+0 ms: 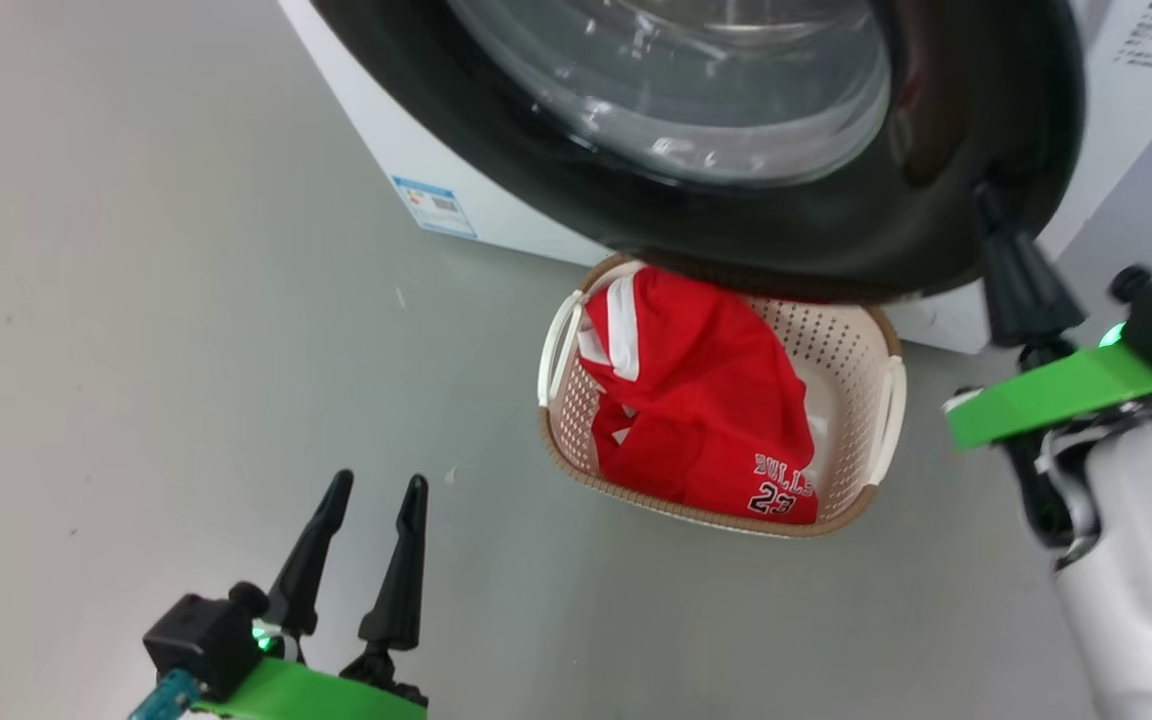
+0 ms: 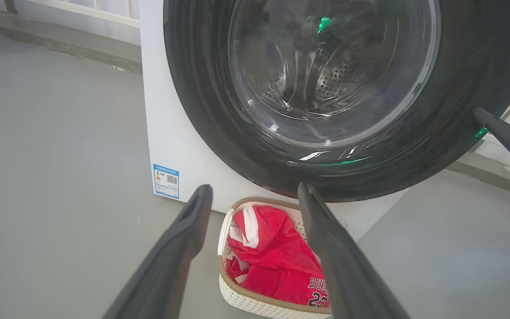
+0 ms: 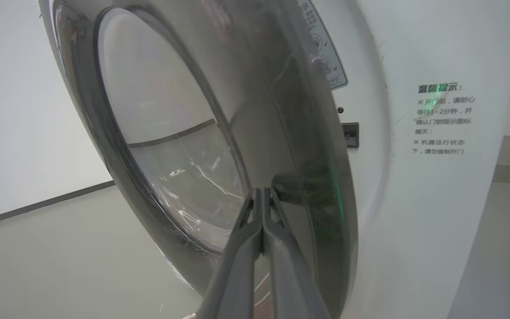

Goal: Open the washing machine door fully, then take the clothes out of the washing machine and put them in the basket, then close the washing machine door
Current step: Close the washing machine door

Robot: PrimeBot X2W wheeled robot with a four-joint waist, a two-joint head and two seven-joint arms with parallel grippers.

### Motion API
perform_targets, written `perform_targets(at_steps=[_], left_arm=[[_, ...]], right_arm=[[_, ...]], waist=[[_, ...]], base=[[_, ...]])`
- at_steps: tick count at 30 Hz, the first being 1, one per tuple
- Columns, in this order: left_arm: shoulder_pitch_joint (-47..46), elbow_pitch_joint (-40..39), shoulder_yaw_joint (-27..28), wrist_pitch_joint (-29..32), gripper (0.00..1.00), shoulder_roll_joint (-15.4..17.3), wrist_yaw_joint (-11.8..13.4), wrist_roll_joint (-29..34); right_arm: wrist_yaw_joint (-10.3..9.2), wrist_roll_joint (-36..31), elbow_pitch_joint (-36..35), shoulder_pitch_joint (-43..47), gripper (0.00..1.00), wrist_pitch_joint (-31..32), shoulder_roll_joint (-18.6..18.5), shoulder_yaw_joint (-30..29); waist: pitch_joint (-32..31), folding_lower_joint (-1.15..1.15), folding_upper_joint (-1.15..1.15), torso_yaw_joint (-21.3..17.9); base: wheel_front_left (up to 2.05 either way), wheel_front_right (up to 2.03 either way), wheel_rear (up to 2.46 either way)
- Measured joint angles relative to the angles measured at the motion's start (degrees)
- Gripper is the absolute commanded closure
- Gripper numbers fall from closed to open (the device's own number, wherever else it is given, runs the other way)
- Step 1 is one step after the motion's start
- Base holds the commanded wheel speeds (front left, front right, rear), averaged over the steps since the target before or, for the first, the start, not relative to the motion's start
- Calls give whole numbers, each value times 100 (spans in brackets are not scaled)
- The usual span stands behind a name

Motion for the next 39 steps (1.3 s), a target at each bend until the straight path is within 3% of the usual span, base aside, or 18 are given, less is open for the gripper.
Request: perform_targets(at_steps=[18, 30, 31, 32, 34, 35, 36, 38, 39], left_arm=[[-473, -115, -254, -1, 0, -18, 1, -263], [-565, -58, -234, -1, 0, -30, 1, -224], [-564, -42, -227, -1, 0, -30, 0, -197], [-561, -24, -218, -1, 0, -30, 0, -158], [-555, 26, -175, -1, 0, -31, 0, -96], [-550, 51, -142, -1, 0, -31, 0, -67], [-544, 67, -108, -1, 0, -31, 0, -40], [-506, 102, -41, -1, 0, -30, 0, 58], [-479, 124, -21, -1, 0, -30, 0, 110]], right_arm=[[63, -116, -13, -1117, 100, -10, -352, -703], [40, -159, -19, -1160, 100, -24, -345, -470], [40, -159, -19, -1139, 82, -24, -349, -392], [38, -159, -25, -1095, 69, -24, -350, -322], [38, -158, -53, -931, 58, -24, -312, -211], [38, -158, -54, -826, 39, -24, -269, -166], [38, -158, -49, -719, 14, -24, -244, -119], [38, -158, -42, -510, 0, -24, -194, -46], [38, -158, -43, -415, 0, -23, -183, 0]], waist=[[703, 0, 0, 276], [671, 0, 0, 224], [637, 0, 0, 209], [600, 0, 0, 192], [525, 0, 0, 152], [484, 0, 0, 128], [441, 0, 0, 103], [349, 0, 0, 51], [299, 0, 0, 25]], base=[[0, 0, 0], [0, 0, 0], [0, 0, 0], [0, 0, 0], [0, 0, 0], [0, 0, 0], [0, 0, 0], [0, 0, 0], [0, 0, 0]])
